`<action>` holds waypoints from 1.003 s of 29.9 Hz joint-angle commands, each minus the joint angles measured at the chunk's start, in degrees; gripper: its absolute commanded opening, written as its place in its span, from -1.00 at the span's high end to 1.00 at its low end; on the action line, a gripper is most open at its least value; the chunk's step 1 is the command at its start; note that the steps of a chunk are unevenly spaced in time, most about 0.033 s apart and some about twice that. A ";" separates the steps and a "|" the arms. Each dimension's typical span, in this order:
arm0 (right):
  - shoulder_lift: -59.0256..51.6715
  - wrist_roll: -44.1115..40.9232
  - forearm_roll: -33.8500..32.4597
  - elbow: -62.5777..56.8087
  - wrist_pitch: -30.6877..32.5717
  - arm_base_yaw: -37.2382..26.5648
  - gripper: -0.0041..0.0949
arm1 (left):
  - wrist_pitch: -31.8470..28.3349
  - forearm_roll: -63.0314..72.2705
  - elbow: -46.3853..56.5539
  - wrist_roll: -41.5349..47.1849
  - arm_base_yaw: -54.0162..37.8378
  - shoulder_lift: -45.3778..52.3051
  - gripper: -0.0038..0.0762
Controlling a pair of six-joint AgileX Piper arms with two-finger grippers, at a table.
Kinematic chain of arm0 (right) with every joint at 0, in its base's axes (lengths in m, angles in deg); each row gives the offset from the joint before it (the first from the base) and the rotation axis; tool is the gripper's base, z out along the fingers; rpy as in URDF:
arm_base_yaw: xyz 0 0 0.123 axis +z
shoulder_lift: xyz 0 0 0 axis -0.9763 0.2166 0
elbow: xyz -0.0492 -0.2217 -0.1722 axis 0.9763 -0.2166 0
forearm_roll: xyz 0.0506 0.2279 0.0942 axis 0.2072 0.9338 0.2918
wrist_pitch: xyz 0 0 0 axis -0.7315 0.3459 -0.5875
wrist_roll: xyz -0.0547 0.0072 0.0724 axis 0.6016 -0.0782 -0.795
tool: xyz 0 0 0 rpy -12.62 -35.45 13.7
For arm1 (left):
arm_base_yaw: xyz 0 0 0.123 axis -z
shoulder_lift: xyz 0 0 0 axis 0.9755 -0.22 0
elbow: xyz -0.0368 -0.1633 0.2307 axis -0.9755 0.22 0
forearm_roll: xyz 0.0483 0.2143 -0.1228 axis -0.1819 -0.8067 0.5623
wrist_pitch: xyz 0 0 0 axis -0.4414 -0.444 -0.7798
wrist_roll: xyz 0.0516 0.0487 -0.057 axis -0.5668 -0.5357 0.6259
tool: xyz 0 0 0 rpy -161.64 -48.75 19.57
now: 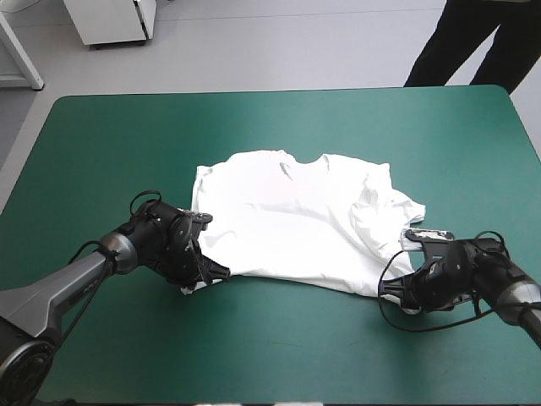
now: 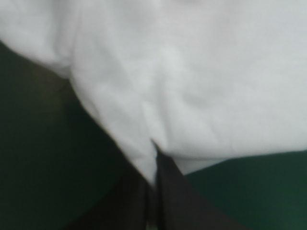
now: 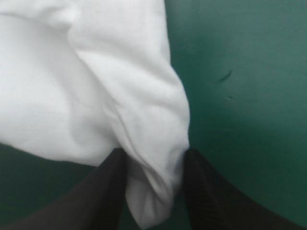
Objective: Fold the cloth
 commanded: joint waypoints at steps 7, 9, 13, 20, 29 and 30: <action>4.69 -1.37 0.64 0.74 -2.10 -0.07 0.61 | -3.07 -2.21 0.38 -0.29 0.05 -1.05 0.96; 4.08 -1.51 0.64 1.15 -0.87 -0.07 0.93 | -2.14 -2.21 -0.24 -0.29 0.05 -0.78 0.96; 0.91 -1.41 0.54 4.37 2.34 -0.07 0.94 | 0.03 -2.65 -3.58 -1.17 0.05 1.86 0.96; -2.56 0.52 0.02 16.30 5.75 -0.07 0.94 | 5.35 -5.93 -14.57 -3.68 0.05 4.32 0.96; -0.21 -0.82 -8.24 30.41 1.68 -0.21 0.94 | 2.04 -16.10 -30.52 -4.74 -0.46 2.05 0.96; 1.03 -1.37 -10.10 31.86 1.68 -0.21 0.94 | 1.43 -16.78 -32.20 -4.74 -1.10 1.15 0.96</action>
